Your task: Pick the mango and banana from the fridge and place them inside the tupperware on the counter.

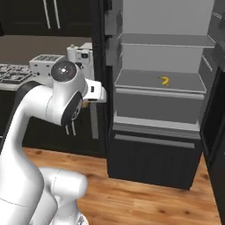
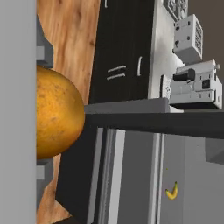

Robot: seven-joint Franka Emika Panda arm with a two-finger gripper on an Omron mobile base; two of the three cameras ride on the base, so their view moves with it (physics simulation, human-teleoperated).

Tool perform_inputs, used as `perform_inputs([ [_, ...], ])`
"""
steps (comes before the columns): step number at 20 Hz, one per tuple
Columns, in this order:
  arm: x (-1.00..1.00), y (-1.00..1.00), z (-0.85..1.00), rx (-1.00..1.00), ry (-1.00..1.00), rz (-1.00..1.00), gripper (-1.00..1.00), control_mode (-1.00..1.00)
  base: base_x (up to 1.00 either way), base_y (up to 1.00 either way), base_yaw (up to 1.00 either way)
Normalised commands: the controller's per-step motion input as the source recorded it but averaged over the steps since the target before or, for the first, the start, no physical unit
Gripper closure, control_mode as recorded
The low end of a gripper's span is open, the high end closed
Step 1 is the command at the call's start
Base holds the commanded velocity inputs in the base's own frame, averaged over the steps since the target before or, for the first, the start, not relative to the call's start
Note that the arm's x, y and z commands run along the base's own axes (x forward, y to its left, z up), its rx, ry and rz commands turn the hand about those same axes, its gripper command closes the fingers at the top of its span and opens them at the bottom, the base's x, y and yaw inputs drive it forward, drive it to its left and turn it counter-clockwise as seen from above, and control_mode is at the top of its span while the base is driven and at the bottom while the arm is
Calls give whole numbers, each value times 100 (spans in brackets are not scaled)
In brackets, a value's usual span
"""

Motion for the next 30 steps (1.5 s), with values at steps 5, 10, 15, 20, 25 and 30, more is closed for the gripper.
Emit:
perform_inputs([
  [5,0,0,0,0,0,0,100,100,0,100,0],
  [10,0,0,0,0,0,0,100,100,22,100,0],
  [15,0,0,0,0,0,0,100,100,58,100,0],
  [20,0,0,0,0,0,0,100,100,91,100,3],
  [25,0,0,0,0,0,0,100,100,93,100,3],
  [30,0,0,0,0,0,0,100,100,61,100,2],
])
